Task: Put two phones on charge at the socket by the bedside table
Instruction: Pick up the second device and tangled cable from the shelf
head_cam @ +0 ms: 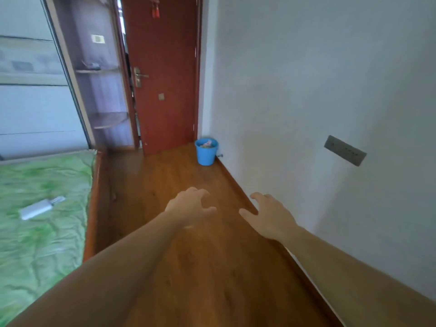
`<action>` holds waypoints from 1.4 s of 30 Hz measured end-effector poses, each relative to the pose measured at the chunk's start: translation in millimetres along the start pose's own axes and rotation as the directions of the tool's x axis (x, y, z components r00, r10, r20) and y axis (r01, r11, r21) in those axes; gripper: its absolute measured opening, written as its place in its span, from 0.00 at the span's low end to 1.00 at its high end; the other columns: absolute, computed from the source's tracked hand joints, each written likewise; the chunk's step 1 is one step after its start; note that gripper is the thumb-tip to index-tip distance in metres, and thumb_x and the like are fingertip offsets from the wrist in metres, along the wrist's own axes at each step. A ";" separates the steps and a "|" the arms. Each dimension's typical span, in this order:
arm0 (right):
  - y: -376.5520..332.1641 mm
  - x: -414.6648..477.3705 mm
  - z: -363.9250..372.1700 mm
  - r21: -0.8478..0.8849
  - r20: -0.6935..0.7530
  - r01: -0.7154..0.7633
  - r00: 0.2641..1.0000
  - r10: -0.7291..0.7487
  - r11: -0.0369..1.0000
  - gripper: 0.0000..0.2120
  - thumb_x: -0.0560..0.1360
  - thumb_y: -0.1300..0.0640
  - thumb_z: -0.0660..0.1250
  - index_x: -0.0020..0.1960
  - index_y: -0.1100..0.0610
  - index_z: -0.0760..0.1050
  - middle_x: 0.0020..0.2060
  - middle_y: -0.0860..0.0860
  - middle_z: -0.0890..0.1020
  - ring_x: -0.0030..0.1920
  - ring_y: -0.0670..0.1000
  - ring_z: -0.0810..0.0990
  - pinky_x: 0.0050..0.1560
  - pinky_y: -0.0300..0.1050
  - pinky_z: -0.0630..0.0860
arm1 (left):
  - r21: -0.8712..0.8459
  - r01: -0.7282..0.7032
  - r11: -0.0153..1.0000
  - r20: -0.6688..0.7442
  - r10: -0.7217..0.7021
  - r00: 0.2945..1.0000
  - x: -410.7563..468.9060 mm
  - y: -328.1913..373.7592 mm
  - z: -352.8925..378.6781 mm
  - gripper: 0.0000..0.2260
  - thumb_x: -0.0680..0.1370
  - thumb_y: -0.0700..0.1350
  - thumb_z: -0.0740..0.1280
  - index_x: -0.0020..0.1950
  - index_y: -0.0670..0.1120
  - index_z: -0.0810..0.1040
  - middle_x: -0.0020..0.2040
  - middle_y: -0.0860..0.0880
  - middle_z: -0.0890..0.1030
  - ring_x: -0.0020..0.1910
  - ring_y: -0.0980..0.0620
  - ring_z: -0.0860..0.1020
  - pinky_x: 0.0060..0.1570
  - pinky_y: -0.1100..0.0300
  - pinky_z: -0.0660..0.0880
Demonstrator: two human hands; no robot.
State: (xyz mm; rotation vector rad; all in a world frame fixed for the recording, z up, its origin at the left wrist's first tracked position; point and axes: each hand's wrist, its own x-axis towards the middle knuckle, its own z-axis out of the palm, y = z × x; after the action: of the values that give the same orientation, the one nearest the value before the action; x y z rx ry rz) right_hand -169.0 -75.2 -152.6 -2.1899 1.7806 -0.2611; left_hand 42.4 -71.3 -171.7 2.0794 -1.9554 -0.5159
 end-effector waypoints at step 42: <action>-369.3 942.4 83.3 0.107 0.177 0.549 0.810 -0.560 0.829 0.31 0.74 0.35 0.59 0.73 0.49 0.63 0.69 0.51 0.71 0.67 0.54 0.72 0.65 0.56 0.72 | -0.058 0.488 0.871 -0.261 -0.485 0.835 704.2 -403.4 -259.7 0.26 0.75 0.62 0.63 0.72 0.55 0.69 0.70 0.52 0.70 0.66 0.48 0.71 0.63 0.49 0.72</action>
State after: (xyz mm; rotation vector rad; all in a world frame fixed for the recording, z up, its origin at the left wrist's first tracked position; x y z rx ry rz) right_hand 398.6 -917.4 -150.6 -2.5491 0.9779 -0.1957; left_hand 546.1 -758.6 -163.8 2.5082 -1.2736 -0.2867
